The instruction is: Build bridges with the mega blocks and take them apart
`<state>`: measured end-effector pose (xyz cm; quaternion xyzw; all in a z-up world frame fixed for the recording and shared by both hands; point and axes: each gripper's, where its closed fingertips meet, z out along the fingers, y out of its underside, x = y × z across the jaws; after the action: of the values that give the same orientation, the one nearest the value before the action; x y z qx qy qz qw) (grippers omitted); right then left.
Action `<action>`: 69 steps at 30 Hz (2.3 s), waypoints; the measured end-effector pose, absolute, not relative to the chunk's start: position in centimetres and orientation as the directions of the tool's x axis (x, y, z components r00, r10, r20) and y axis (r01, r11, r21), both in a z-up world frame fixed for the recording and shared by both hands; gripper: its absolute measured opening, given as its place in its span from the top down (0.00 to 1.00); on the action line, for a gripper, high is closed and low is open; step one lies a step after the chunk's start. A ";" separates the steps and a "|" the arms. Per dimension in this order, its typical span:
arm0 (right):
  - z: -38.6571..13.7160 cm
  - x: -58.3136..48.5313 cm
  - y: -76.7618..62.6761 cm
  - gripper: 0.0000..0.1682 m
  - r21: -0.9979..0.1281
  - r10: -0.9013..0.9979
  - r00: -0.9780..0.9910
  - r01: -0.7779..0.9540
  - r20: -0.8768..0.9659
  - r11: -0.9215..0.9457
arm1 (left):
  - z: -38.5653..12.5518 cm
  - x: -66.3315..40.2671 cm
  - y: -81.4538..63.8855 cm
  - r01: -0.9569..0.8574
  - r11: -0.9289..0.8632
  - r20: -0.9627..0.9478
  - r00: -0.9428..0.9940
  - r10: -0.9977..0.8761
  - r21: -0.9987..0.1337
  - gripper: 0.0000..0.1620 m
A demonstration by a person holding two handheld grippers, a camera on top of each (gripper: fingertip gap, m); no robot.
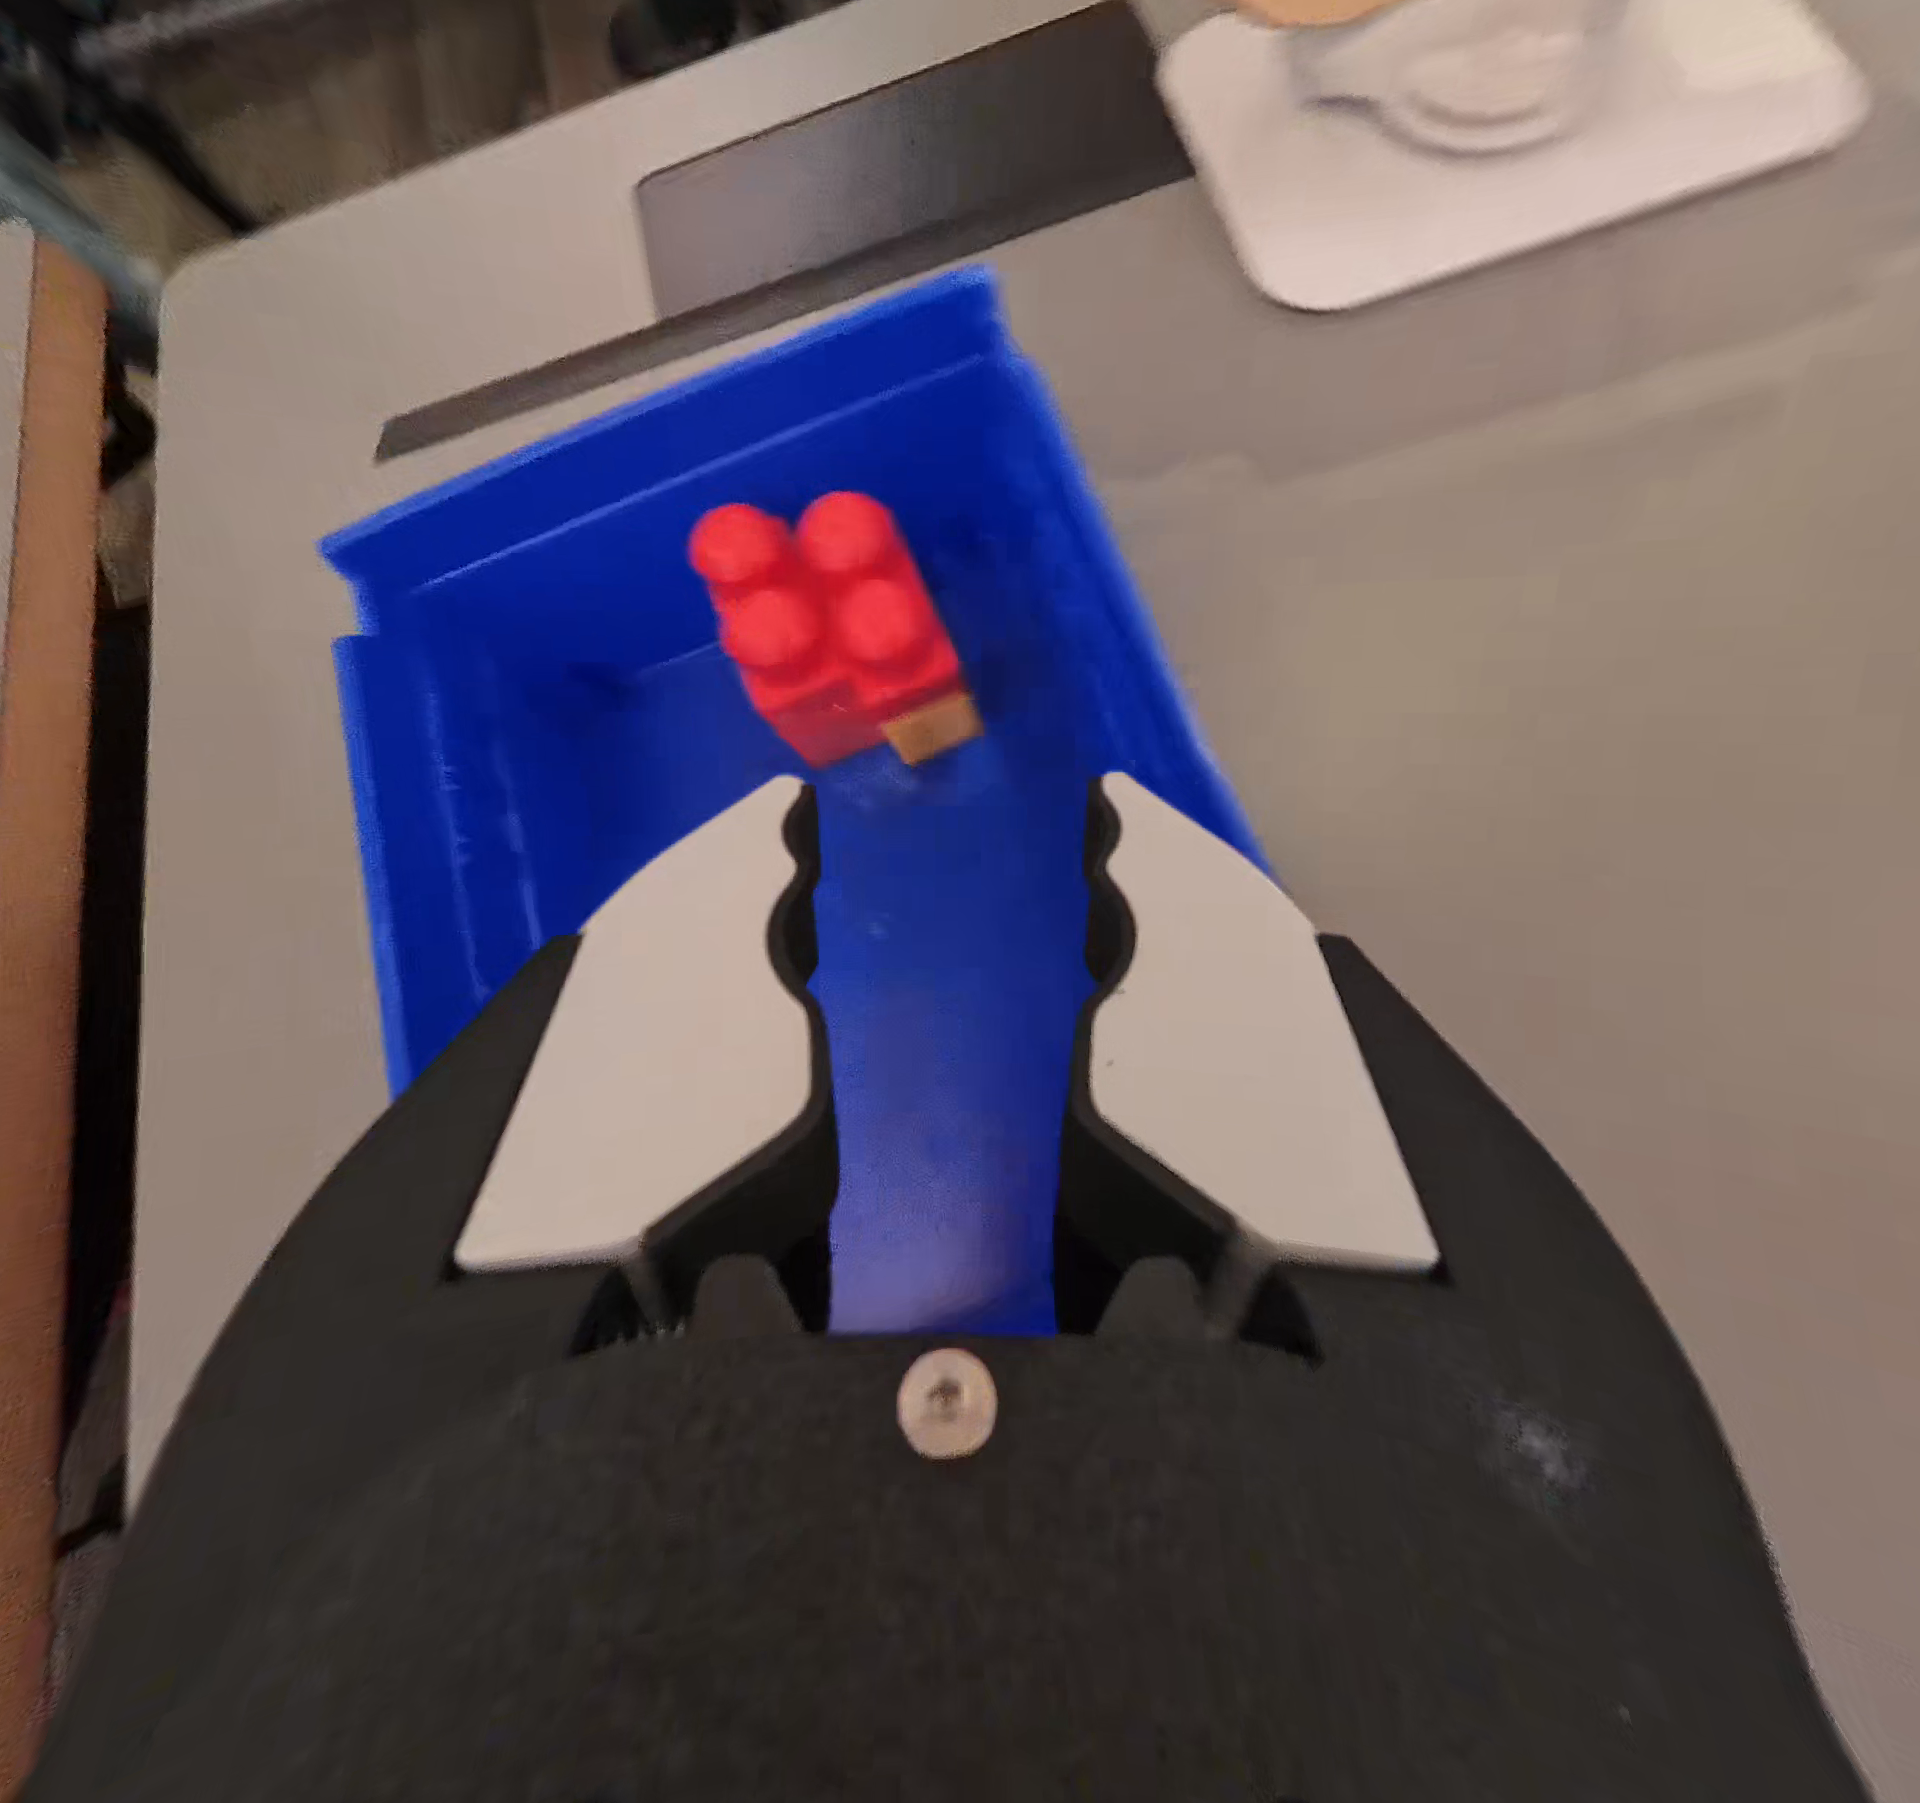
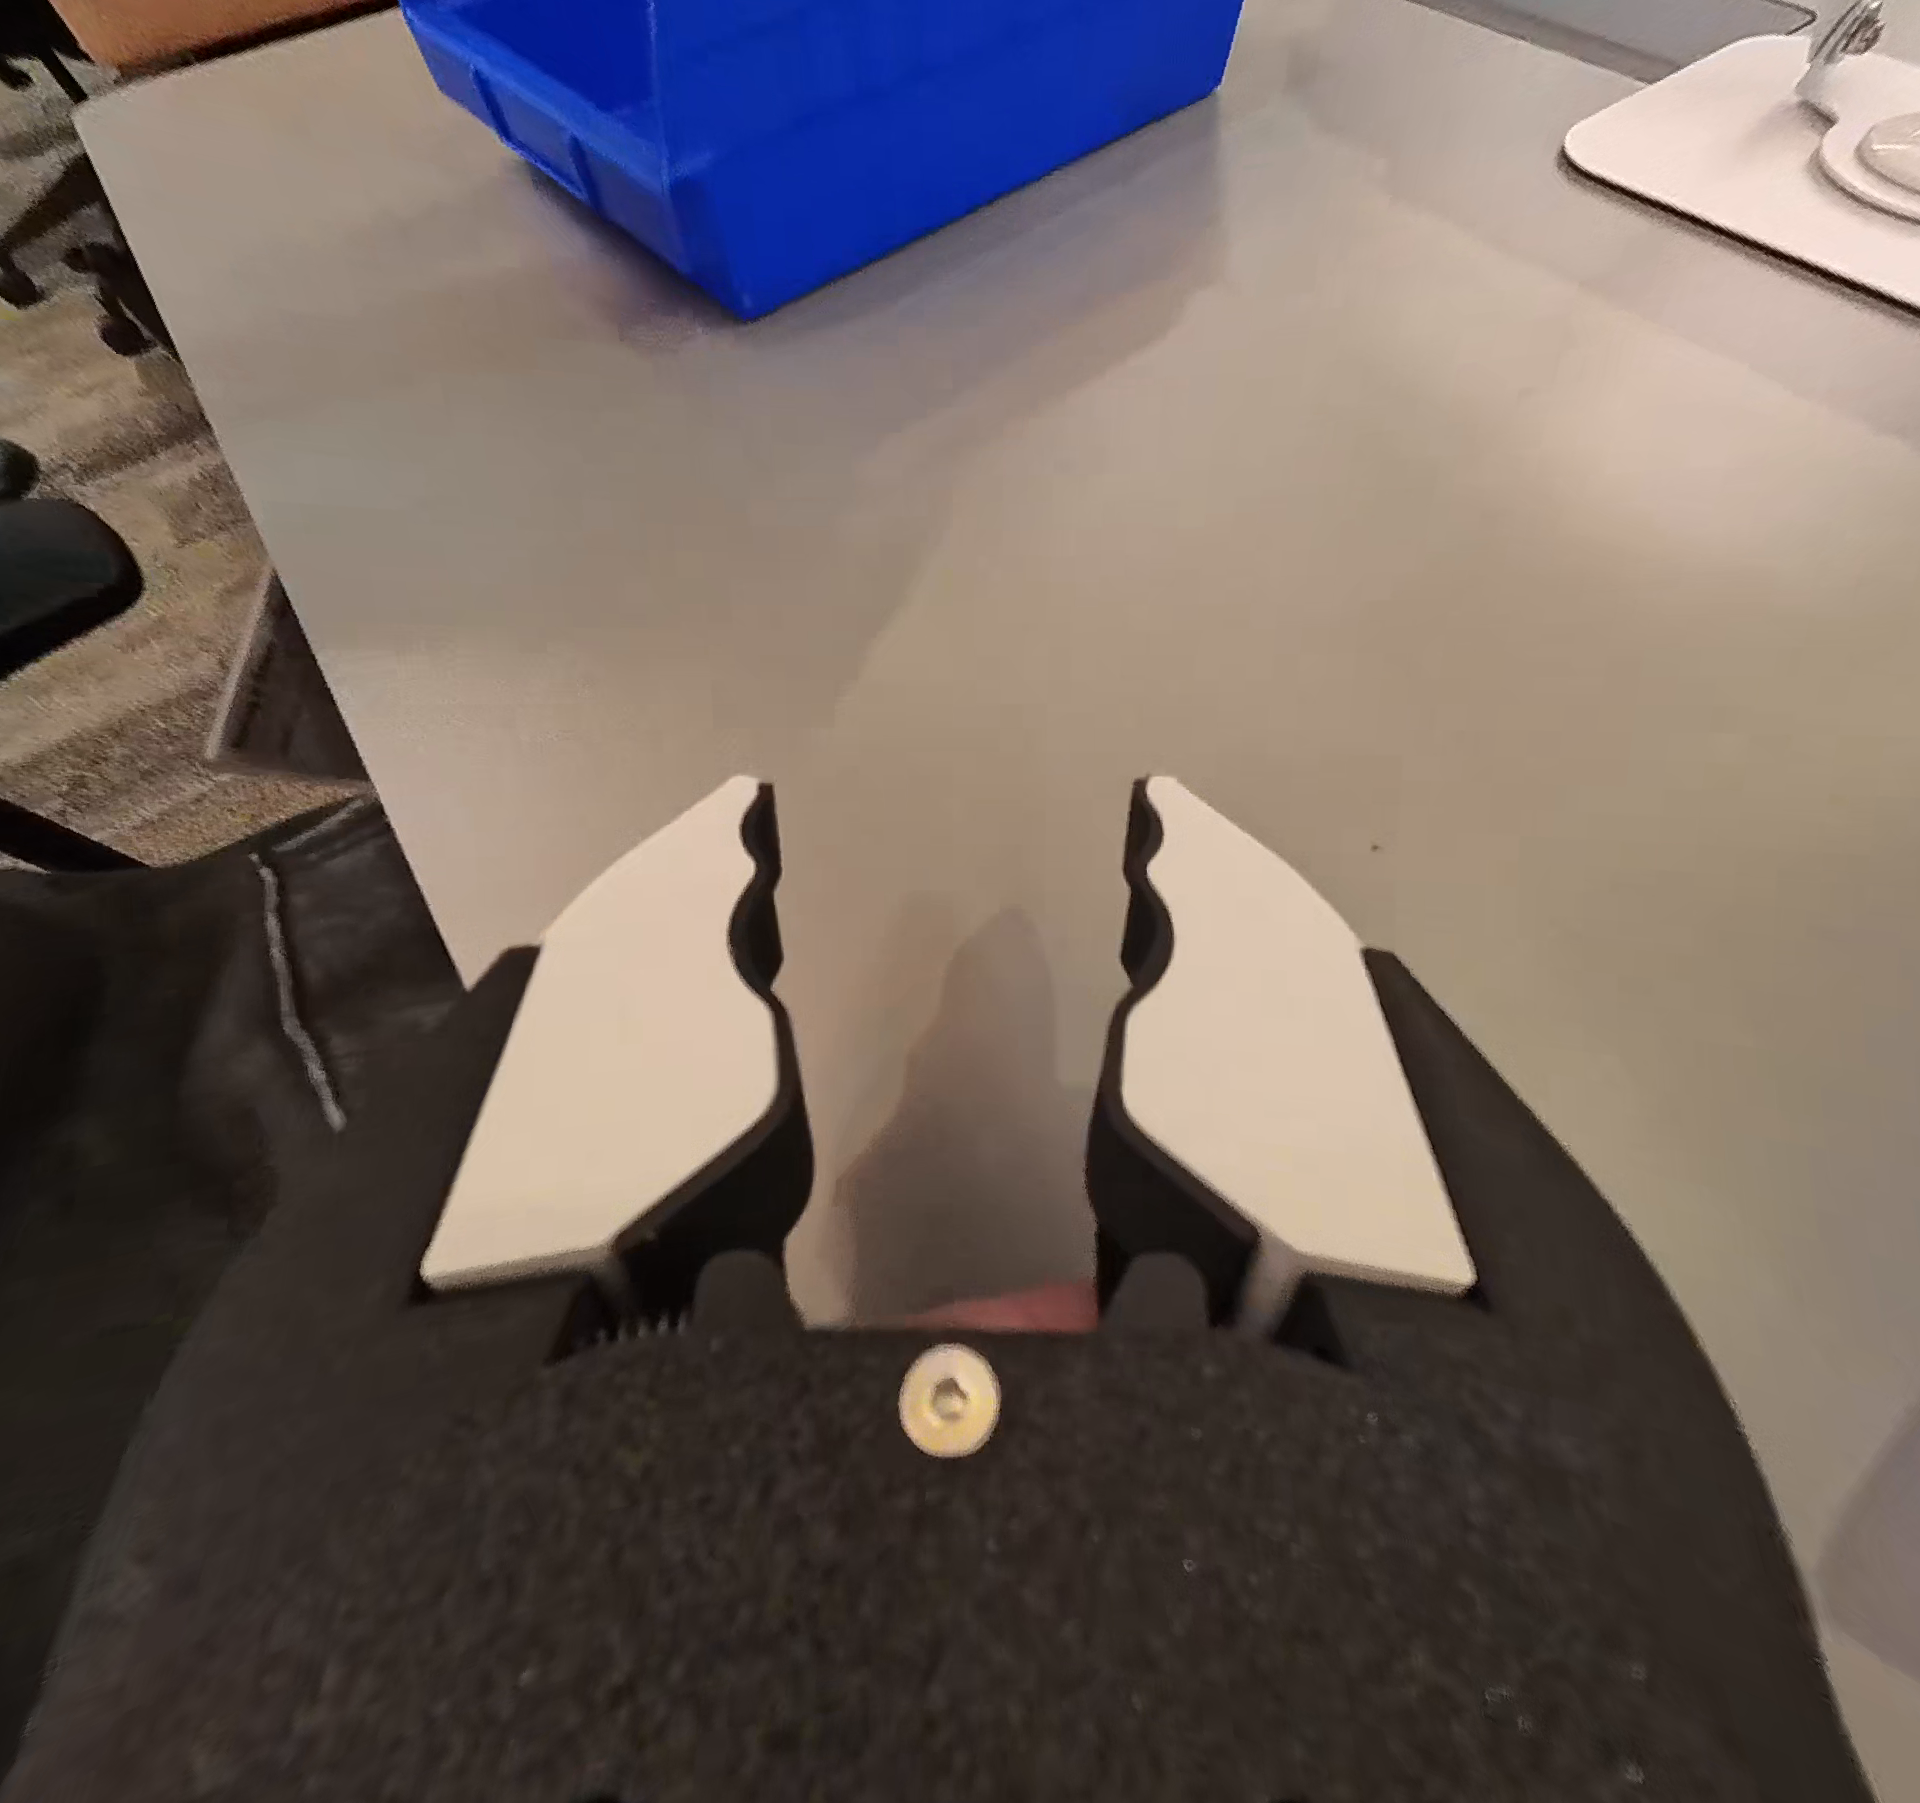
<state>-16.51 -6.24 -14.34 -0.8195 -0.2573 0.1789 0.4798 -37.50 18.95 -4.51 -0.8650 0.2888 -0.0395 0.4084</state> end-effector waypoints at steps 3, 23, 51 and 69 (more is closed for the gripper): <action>-14.5 -16.1 -6.4 0.62 -0.875 0.595 0.803 0.266 -0.031 -0.405 | -6.3 -39.4 25.1 -0.393 -0.626 -0.112 0.892 -0.438 -0.674 0.70; -15.3 -15.2 -6.8 0.65 -0.852 0.601 0.799 0.305 -0.013 -0.425 | -15.0 -40.4 31.0 -0.396 -0.844 0.009 0.904 -0.428 -0.362 0.77; -7.2 -19.5 -2.6 0.78 -0.890 0.841 0.328 0.004 -0.429 -0.456 | -7.3 -19.6 -3.5 -0.644 -0.315 0.515 -0.146 -0.845 -0.698 0.78; -10.9 -16.1 -3.0 0.78 -0.858 0.781 0.470 0.090 -0.411 -0.505 | -3.3 -22.1 0.5 -0.397 -0.342 0.400 -0.072 -0.914 -0.852 0.78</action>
<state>-16.06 -2.95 -10.93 -0.7554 -0.2882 0.4266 0.4053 -22.14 0.48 -3.28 -0.6342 0.5167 -0.5185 0.2490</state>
